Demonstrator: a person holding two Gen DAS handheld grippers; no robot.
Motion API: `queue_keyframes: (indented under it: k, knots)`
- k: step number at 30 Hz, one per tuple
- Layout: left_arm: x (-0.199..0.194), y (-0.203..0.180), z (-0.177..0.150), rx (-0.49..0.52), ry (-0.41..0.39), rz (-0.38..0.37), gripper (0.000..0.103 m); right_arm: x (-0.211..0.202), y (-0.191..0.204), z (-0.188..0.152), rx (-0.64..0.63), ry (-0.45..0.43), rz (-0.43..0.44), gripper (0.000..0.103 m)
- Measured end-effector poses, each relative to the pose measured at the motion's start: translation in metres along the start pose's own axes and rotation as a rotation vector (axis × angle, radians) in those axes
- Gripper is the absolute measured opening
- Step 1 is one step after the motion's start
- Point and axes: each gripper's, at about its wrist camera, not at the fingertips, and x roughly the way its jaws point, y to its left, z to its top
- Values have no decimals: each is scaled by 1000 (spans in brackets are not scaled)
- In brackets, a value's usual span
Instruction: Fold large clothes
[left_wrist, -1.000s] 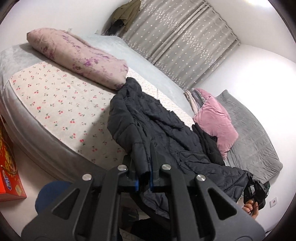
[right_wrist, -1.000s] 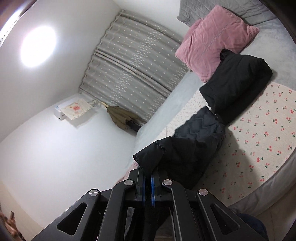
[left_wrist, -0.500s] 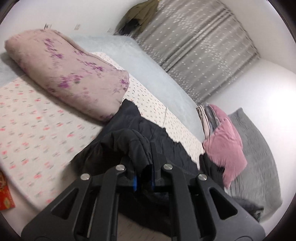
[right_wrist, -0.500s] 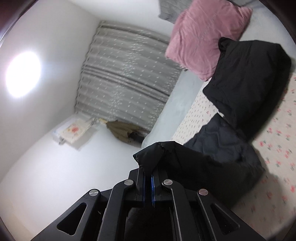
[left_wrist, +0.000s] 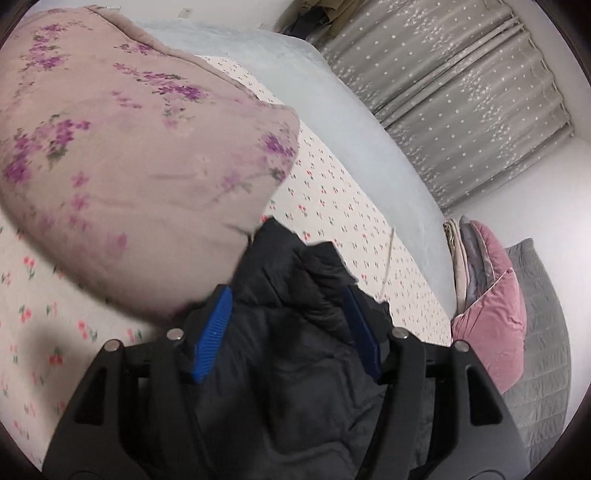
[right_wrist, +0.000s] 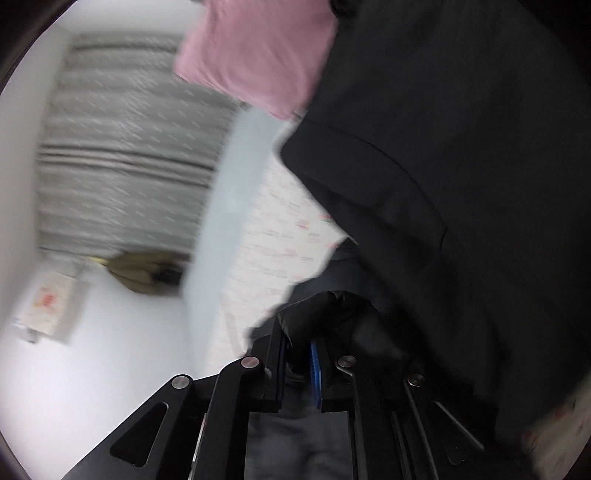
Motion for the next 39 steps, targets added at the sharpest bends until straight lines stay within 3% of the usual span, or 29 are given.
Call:
queue_keyframes:
  k: [3, 5, 9, 11, 14, 15, 16, 18, 19, 20, 21, 24, 26, 30, 33, 35, 39]
  knots:
    - [4, 9, 3, 8, 19, 19, 72, -5, -5, 14, 2, 21, 33, 15]
    - [8, 12, 2, 17, 50, 24, 72, -22, 6, 18, -96, -36, 8, 28]
    - [6, 4, -2, 83, 42, 21, 72, -38, 32, 6, -348, -111, -132, 42]
    - [6, -6, -8, 141, 31, 25, 72, -33, 44, -11, -523, -115, -247, 49]
    - [17, -16, -16, 209, 19, 70, 72, -10, 53, -28, -690, -94, -393, 49]
    - [20, -18, -17, 224, 15, 85, 62, -6, 54, -33, -720, -95, -405, 49]
    - [22, -20, -19, 252, 14, 106, 46, -1, 55, -37, -740, -86, -392, 49]
    - [27, -27, -20, 314, 1, 171, 25, 12, 57, -42, -761, -32, -356, 48]
    - [28, -29, -20, 332, -8, 189, 15, 18, 57, -43, -771, -27, -372, 37]
    - [28, -31, -20, 341, -19, 196, 13, 25, 59, -45, -783, -31, -402, 13]
    - [29, -33, -19, 339, -26, 195, 10, 31, 59, -44, -781, -30, -432, 7]
    - [20, -37, -11, 319, -84, 151, 8, 30, 62, -40, -732, -69, -394, 6]
    - [14, -46, -7, 331, -142, 93, 8, 26, 77, -37, -731, -142, -377, 5]
    - [30, -53, -8, 371, -156, 134, 8, 25, 97, -41, -781, -231, -419, 5]
    - [62, -43, -10, 358, -97, 186, 11, 41, 85, -34, -750, -216, -488, 5]
    - [74, -34, -11, 343, -70, 181, 14, 56, 64, -26, -697, -178, -537, 5]
    - [69, -38, -13, 358, -85, 179, 21, 67, 50, -28, -693, -163, -613, 5]
